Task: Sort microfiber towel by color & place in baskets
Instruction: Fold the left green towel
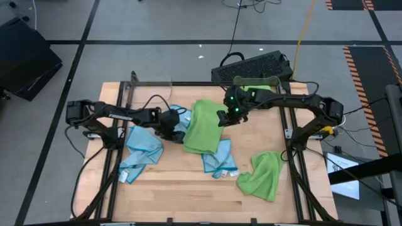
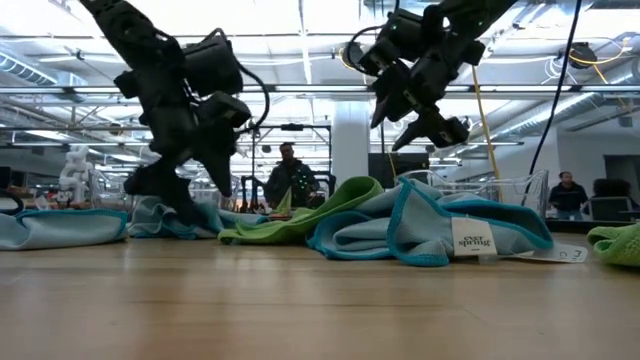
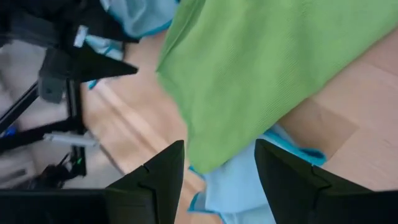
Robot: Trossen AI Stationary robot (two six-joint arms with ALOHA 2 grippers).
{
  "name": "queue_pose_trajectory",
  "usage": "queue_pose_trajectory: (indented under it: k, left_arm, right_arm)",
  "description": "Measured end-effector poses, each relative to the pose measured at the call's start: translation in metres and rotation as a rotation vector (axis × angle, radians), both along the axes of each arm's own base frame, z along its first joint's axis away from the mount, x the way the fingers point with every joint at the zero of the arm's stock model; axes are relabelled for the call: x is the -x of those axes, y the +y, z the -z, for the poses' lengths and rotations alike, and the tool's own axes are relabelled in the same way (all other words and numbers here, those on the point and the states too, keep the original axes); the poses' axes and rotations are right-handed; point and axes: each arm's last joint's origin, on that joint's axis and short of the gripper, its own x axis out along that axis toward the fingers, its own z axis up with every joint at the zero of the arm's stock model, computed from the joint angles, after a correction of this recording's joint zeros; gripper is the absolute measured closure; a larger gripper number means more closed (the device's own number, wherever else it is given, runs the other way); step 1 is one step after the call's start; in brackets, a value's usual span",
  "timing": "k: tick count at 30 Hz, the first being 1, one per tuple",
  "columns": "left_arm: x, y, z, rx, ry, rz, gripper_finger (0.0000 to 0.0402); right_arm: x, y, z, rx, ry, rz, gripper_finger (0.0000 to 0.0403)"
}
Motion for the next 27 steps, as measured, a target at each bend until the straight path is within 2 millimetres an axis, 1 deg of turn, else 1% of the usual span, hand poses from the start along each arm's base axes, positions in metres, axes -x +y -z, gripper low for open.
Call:
queue_pose_trajectory:
  k: [2,5,11,16,22,27]
  left_arm:
    - [-0.002,-0.004,0.002,-0.047,-0.013,-0.037,0.0115]
    - [-0.002,-0.005,0.003,-0.078,0.015,-0.128,0.0115]
    - [-0.002,-0.004,0.003,-0.049,0.028,-0.251,0.0114]
    - [-0.002,-0.003,0.003,-0.022,0.038,-0.323,0.0114]
    - [-0.013,-0.004,-0.004,-0.043,-0.089,-0.365,0.0119]
    - [-0.009,-0.003,-0.001,-0.028,-0.029,-0.495,0.0145]
  right_arm:
    - [0.002,-0.003,-0.001,-0.030,-0.034,-0.059,0.0212]
    - [0.005,-0.004,-0.002,-0.075,-0.086,-0.154,0.0213]
    - [0.019,0.005,-0.003,-0.128,-0.098,-0.332,0.0213]
    - [0.034,0.012,-0.009,-0.085,-0.102,-0.450,0.0213]
    - [0.051,0.017,-0.021,-0.011,-0.125,-0.544,0.0213]
    - [0.066,0.021,-0.028,0.075,-0.119,-0.557,0.0213]
